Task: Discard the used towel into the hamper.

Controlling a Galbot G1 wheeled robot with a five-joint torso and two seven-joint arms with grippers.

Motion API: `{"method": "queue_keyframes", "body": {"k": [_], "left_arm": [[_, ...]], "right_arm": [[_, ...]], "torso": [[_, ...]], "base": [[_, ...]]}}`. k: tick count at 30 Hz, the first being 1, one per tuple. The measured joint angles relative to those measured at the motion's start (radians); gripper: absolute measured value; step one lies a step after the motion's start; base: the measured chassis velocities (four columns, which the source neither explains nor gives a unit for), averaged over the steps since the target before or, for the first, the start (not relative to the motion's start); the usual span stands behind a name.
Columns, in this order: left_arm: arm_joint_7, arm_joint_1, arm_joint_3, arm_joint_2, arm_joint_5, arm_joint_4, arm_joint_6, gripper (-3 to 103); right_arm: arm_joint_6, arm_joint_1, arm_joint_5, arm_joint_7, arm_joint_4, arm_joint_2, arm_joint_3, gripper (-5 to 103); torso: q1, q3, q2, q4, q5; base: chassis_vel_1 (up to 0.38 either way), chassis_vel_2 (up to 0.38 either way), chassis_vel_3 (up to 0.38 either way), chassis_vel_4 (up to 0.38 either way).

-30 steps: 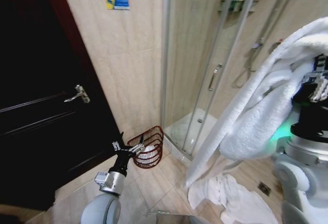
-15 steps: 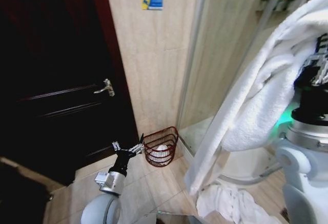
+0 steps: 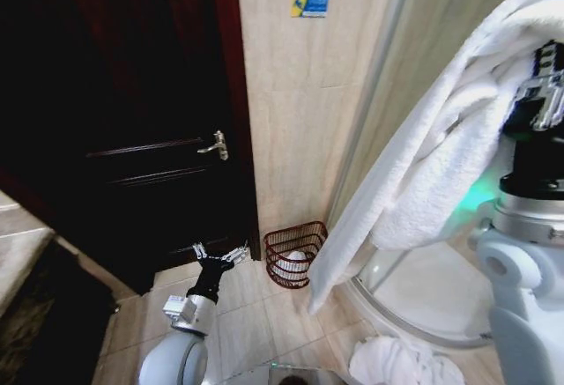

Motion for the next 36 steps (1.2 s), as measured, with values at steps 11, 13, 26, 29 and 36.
{"method": "queue_keyframes", "body": {"k": [11,13,26,29,36], "left_arm": [[0.0,0.0,0.0,0.0,0.0,0.0,0.0,100],[0.0,0.0,0.0,0.0,0.0,0.0,0.0,100],[0.0,0.0,0.0,0.0,0.0,0.0,0.0,100],[0.0,0.0,0.0,0.0,0.0,0.0,0.0,100],[0.0,0.0,0.0,0.0,0.0,0.0,0.0,100]], "right_arm": [[-0.072,0.035,0.059,0.012,-0.017,-0.027,-0.005,11],[-0.08,0.045,0.059,0.01,-0.024,-0.019,-0.009,11],[-0.152,0.067,0.12,0.021,0.001,-0.022,0.021,11],[-0.152,0.063,0.119,0.019,-0.001,-0.018,0.019,11],[-0.152,0.06,0.114,0.011,-0.008,-0.008,0.016,11]], "torso": [[0.0,0.0,0.0,-0.0003,-0.0001],[0.0,0.0,0.0,-0.0001,0.0],[0.0,0.0,0.0,-0.0001,-0.0001],[0.0,0.0,0.0,-0.0001,-0.0003],[0.0,0.0,0.0,-0.0001,-0.0003]], "base": [[0.014,0.012,0.021,0.011],[0.0,0.0,0.0,0.0],[0.009,0.007,0.007,0.008],[0.051,0.056,0.048,0.055],[0.063,0.069,0.071,0.061]]}}
